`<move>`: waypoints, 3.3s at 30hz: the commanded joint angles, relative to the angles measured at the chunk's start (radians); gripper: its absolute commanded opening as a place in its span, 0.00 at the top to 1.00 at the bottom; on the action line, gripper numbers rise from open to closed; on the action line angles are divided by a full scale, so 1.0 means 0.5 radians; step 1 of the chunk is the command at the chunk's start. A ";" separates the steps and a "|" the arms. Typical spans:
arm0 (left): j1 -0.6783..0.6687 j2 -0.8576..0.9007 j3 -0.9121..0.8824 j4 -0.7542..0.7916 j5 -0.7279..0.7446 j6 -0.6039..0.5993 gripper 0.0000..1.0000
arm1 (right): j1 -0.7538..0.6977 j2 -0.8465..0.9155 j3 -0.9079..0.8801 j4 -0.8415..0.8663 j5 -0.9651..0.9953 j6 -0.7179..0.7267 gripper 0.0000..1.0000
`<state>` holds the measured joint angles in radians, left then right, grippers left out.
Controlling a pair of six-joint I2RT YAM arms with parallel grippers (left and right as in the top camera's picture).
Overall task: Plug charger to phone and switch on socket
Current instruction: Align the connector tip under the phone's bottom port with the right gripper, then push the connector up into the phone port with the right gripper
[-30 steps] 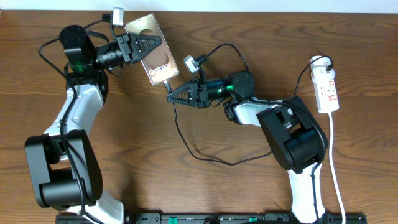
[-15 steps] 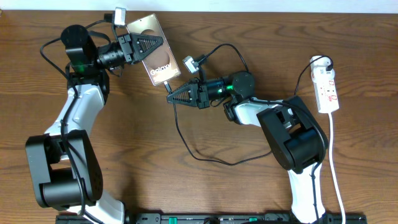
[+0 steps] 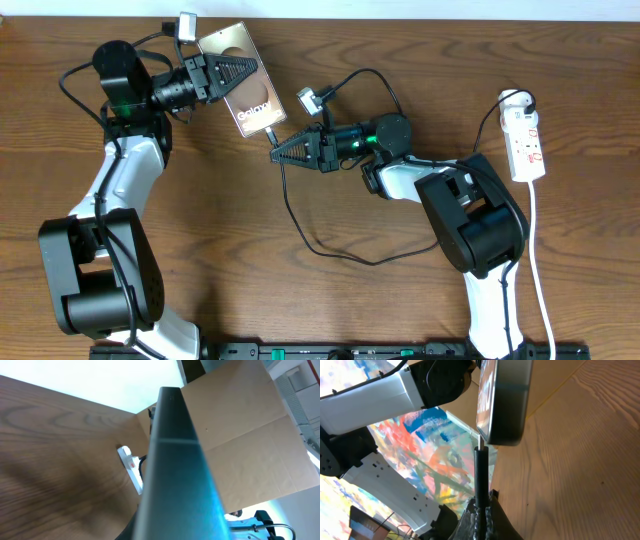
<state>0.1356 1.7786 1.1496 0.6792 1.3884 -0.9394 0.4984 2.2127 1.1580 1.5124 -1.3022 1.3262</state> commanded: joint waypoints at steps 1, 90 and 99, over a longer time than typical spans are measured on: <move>-0.005 -0.003 0.026 0.015 0.058 -0.021 0.93 | -0.013 -0.002 0.011 0.018 0.080 0.008 0.99; -0.068 -0.002 -0.058 0.014 0.273 0.179 0.93 | -0.012 -0.002 0.014 0.125 0.229 -0.047 0.14; -0.013 -0.002 -0.058 0.014 0.238 0.179 0.93 | -0.022 -0.002 0.014 0.126 0.142 -0.053 0.01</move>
<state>0.1032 1.7786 1.1194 0.6781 1.4944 -0.8627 0.4938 2.2169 1.1564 1.5356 -1.2144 1.3094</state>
